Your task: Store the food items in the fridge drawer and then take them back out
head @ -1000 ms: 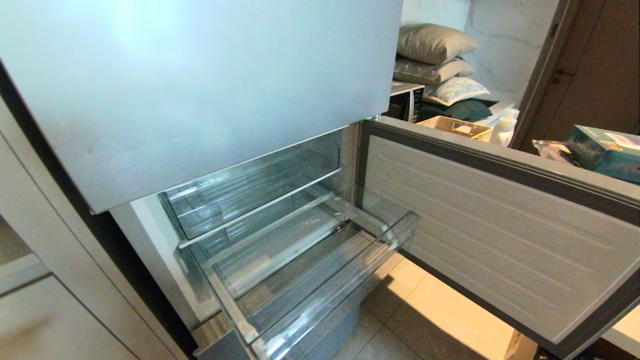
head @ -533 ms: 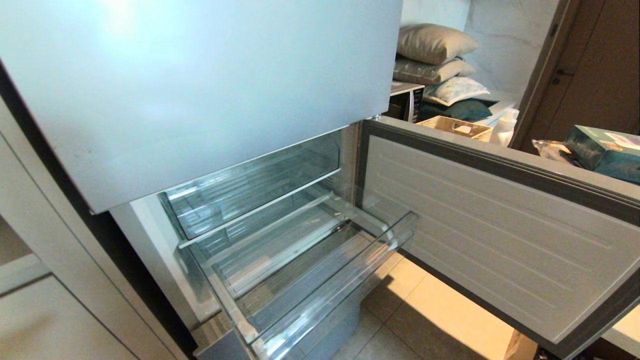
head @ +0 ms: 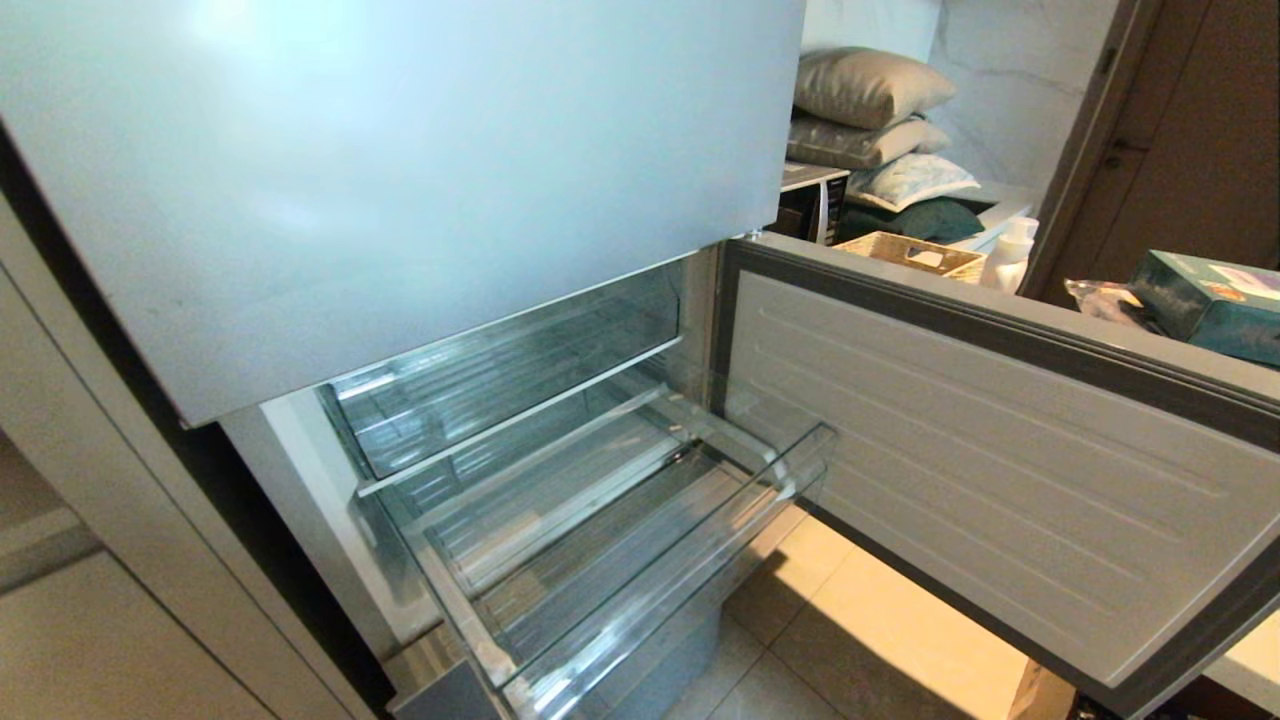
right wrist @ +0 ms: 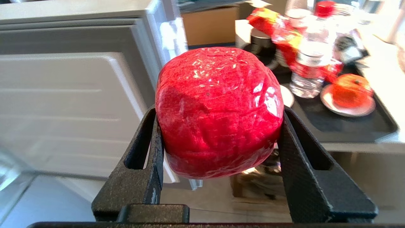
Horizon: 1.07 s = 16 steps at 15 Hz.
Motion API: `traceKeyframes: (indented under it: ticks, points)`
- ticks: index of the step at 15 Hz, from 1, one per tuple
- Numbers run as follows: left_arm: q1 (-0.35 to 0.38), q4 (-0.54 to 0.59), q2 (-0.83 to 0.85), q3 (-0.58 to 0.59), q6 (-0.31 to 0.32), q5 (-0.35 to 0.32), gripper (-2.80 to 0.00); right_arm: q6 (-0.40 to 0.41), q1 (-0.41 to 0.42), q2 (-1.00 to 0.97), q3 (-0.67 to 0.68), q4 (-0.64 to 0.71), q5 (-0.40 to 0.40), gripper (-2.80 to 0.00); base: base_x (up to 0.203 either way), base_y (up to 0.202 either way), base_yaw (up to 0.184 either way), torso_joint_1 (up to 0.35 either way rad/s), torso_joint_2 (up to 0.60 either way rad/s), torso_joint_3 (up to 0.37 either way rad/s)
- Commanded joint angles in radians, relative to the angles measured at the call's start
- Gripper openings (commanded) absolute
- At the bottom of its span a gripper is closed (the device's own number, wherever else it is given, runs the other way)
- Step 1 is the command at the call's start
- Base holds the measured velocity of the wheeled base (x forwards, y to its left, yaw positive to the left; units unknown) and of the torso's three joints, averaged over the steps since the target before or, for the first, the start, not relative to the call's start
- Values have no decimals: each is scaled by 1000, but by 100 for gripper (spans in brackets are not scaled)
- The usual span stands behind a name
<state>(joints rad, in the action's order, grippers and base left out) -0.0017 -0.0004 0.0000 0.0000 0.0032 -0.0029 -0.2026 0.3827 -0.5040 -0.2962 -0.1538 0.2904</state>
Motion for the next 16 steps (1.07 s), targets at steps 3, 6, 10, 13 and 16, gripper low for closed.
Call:
traceKeyframes:
  ticks: [3,6,10,13,16]
  points:
    - [0,0,0,2,0,0,-280,-6,100,-131,-15,-79,2,-280,0,0,0,0,0,0]
    - [0,-1,0,2,0,0,-280,-3,208,-226,-52,-120,-6,-280,0,0,0,0,0,0]
    - [0,-1,0,2,0,0,-280,-8,364,-380,-68,-125,-97,-280,0,0,0,0,0,0]
    - [0,-1,0,2,0,0,-280,-7,424,-491,-62,-194,-126,-280,0,0,0,0,0,0]
    - [0,0,0,2,0,0,-280,-9,430,-627,-58,-264,-130,-280,0,0,0,0,0,0]
